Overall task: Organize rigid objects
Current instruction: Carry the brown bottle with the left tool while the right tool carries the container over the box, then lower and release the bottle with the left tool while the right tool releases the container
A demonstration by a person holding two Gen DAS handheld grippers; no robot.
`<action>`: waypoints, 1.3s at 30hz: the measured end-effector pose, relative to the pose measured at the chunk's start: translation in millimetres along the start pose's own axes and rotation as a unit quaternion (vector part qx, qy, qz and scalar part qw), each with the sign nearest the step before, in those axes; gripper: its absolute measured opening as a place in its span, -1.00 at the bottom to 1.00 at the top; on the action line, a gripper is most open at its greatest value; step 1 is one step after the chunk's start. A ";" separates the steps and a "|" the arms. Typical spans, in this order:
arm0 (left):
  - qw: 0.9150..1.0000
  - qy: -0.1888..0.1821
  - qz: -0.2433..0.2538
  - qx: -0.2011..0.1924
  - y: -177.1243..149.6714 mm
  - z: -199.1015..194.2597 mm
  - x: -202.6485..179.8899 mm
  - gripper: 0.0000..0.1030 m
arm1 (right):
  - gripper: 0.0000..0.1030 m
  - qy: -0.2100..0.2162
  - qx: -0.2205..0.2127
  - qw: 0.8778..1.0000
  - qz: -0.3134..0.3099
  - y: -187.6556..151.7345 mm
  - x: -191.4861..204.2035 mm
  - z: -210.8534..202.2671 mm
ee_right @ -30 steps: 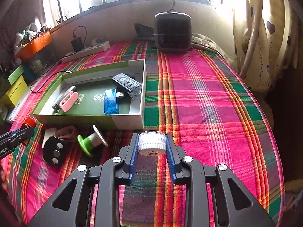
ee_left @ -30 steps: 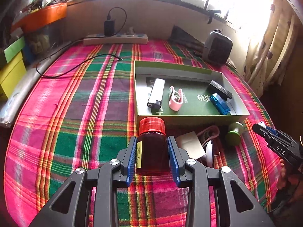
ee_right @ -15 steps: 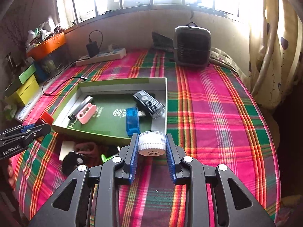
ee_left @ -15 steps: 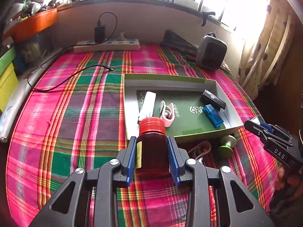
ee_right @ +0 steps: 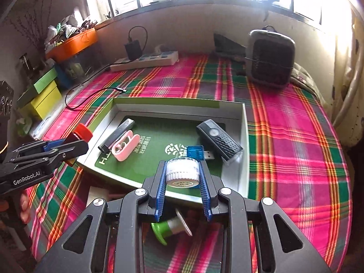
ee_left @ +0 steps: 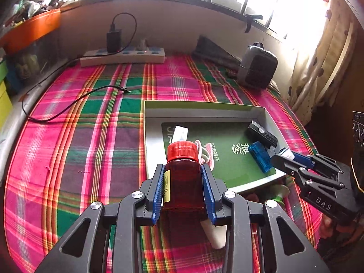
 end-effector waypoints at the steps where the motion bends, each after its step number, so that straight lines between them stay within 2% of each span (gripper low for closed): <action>1: 1.000 0.000 -0.001 0.001 1.6 2.2 0.2 -0.40 | -0.45 0.002 0.002 1.000 -0.003 0.7 2.2 2.8; 20: 1.000 0.003 -0.001 0.017 26.4 41.4 10.8 -0.40 | -0.45 0.016 0.039 0.998 -0.044 -4.2 22.1 41.8; 39: 1.000 0.010 -0.004 0.023 39.4 59.1 14.7 -0.40 | -0.45 0.000 0.032 0.998 -0.058 -3.6 21.1 46.1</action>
Point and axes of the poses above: each gripper's, at about its wrist camera, not at the fingertips, and z roughly the way its jaws point, x to its left, y to its top, the point moved 9 cm from there along z, roughly the way its jaws point, and after that the axes turned 4 degrees about z, right-handed, at the moved point
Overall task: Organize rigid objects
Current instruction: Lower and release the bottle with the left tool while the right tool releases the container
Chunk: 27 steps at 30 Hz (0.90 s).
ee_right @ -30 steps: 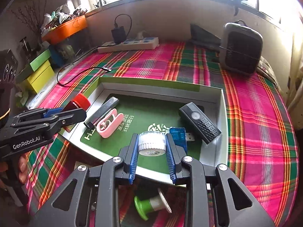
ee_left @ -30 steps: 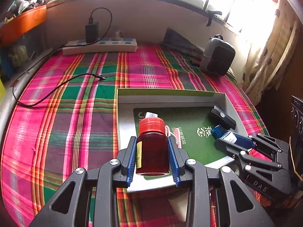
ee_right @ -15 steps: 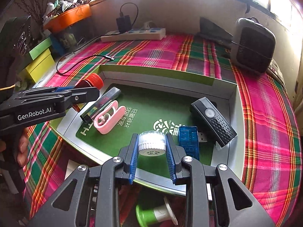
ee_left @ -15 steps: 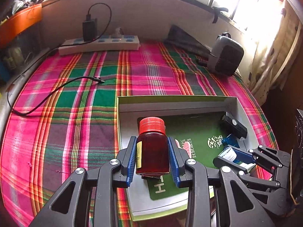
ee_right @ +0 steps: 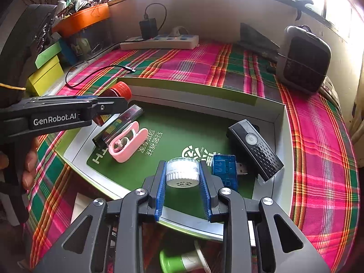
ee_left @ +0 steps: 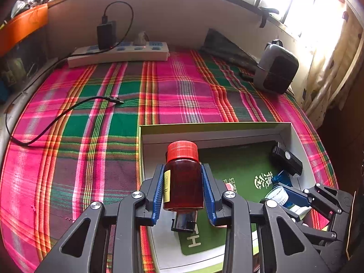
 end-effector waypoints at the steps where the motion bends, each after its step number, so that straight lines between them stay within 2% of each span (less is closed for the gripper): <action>1: 1.000 0.003 0.001 -0.001 0.4 0.1 -0.4 -0.40 | -0.45 -0.001 -0.001 1.000 -0.001 0.0 -0.4 -0.1; 15: 1.000 0.008 0.008 0.005 -1.2 6.2 -3.0 -0.40 | -0.45 -0.001 -0.005 1.000 -0.001 -0.2 -0.6 0.6; 20: 1.000 0.021 0.020 0.006 -1.9 6.2 -4.0 -0.39 | -0.45 0.000 -0.004 1.000 0.002 -0.2 -1.1 0.9; 27: 1.000 0.013 0.012 0.007 -1.7 5.7 -3.3 -0.39 | -0.43 -0.002 -0.006 1.000 0.005 0.0 0.1 1.2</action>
Point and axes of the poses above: each gripper's, at about its wrist camera, not at the fingertips, and z roughly the way its jaws point, x to its left, y to its top, the point moved 9 cm from there along z, roughly the way its jaws point, and after that the axes turned 4 degrees about z, right-handed, at the moved point
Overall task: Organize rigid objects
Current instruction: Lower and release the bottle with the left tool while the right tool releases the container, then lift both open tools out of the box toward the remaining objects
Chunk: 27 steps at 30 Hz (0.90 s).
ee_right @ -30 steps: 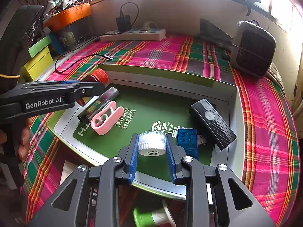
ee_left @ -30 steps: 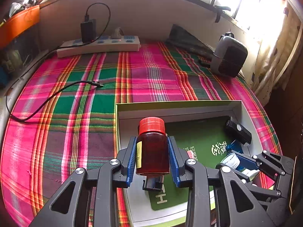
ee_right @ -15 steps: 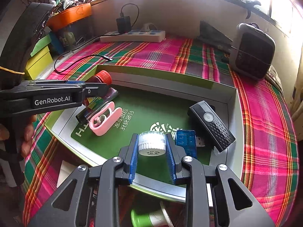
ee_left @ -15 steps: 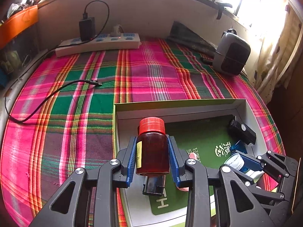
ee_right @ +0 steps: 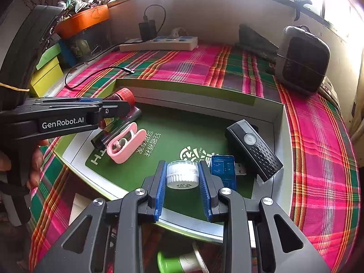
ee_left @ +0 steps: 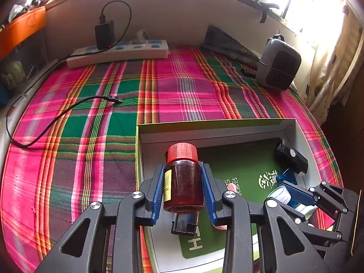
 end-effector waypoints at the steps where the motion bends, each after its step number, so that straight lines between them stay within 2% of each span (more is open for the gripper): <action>1: 1.000 0.001 0.002 0.000 -0.1 0.0 -0.3 -0.38 | -0.40 -0.003 0.000 1.000 0.002 0.1 -0.9 0.2; 9: 1.000 -0.004 0.000 -0.001 -0.8 -0.9 -2.3 -0.27 | -0.34 -0.002 -0.002 1.000 0.005 -0.3 -1.8 -1.2; 14: 1.000 -0.004 -0.001 -0.006 -0.8 -4.7 -3.4 -0.23 | -0.22 -0.001 -0.005 1.000 0.008 -1.1 -1.5 -3.0; 17: 1.000 0.005 0.005 -0.016 1.4 -10.6 -4.0 -0.07 | -0.18 -0.001 -0.007 1.000 0.007 -0.9 -0.3 -4.5; 27: 1.000 0.003 -0.007 -0.016 -1.5 -15.4 1.4 -0.07 | -0.16 -0.005 -0.013 1.000 0.008 -2.3 1.1 -8.9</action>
Point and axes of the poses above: each gripper's, at about its wrist camera, not at the fingertips, and z roughly the way its jaws point, x to its left, y to its top, the point moved 9 cm from there along z, roughly the way its jaws point, and after that the axes turned 4 degrees about z, right-handed, at the moved point
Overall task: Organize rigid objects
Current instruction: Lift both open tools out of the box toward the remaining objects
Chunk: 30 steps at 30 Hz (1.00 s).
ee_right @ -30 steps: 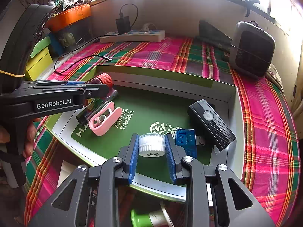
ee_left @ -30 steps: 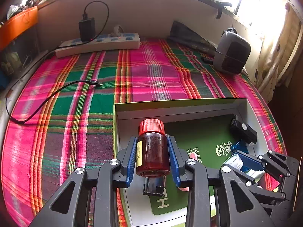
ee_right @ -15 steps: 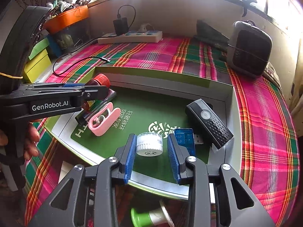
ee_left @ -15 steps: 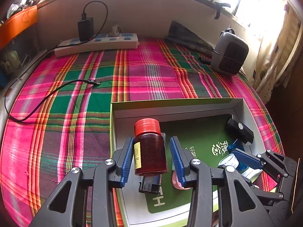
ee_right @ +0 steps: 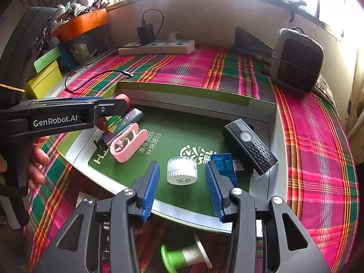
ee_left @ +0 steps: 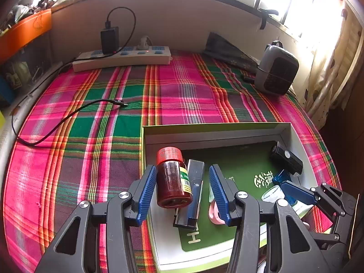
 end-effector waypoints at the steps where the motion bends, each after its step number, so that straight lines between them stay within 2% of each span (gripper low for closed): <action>1: 1.000 -0.001 -0.001 0.000 0.0 0.2 0.3 -0.06 | -0.16 0.000 -0.001 1.000 0.001 -0.3 -0.1 -0.9; 30: 0.999 -0.008 -0.014 -0.037 -26.2 -67.4 -10.4 -0.06 | -0.15 -0.005 -0.042 0.999 0.031 -8.2 0.9 -53.6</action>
Point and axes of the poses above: each gripper's, at about its wrist camera, not at the fingertips, and z roughly the way its jaws point, x to its left, y to its top, the point moved 9 cm from there along z, roughly the way its jaws point, and after that the axes turned 4 degrees about z, right-handed, at the moved point
